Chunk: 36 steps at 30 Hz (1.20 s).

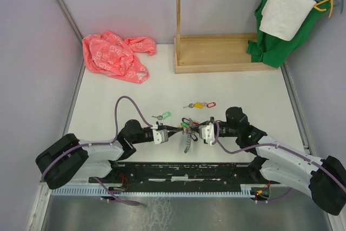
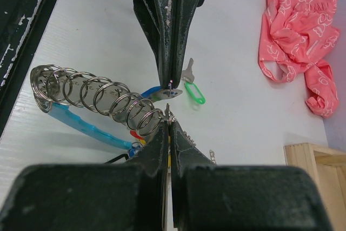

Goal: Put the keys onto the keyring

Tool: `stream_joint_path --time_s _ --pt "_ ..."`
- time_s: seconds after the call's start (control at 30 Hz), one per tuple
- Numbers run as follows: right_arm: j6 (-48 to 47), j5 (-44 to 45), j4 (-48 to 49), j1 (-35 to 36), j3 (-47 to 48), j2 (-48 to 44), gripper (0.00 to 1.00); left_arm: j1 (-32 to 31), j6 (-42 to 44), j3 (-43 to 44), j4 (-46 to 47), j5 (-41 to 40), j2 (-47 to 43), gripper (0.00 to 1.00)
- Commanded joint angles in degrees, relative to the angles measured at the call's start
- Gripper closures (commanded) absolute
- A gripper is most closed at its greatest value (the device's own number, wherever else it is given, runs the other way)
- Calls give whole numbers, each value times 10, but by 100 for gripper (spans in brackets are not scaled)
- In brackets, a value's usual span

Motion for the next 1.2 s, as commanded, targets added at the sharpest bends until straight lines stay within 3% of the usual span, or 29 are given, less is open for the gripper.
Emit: stream_joint_path --time_s 0.0,1.17 --pt "23 -10 79 1 -1 -7 99 -5 15 15 38 -1 -2 97" --pt "17 -25 54 2 7 2 99 -11 14 18 35 -4 -1 97"
